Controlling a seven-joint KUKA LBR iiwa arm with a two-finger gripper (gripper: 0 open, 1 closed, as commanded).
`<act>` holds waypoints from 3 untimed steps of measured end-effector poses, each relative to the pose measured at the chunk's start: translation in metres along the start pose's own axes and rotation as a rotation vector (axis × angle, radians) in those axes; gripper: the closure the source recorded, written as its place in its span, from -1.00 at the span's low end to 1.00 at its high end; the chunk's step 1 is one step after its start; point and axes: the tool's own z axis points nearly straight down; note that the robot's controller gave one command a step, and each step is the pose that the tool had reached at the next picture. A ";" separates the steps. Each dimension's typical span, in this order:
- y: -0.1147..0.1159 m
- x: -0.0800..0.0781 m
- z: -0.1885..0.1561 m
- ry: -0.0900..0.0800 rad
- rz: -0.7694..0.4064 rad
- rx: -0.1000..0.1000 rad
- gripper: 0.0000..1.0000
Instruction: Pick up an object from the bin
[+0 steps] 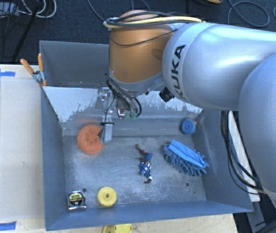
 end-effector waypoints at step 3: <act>0.000 0.016 0.078 -0.004 0.107 0.000 -1.00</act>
Offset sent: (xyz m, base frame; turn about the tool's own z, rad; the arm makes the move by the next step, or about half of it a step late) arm -0.0195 0.0012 -0.1657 0.2920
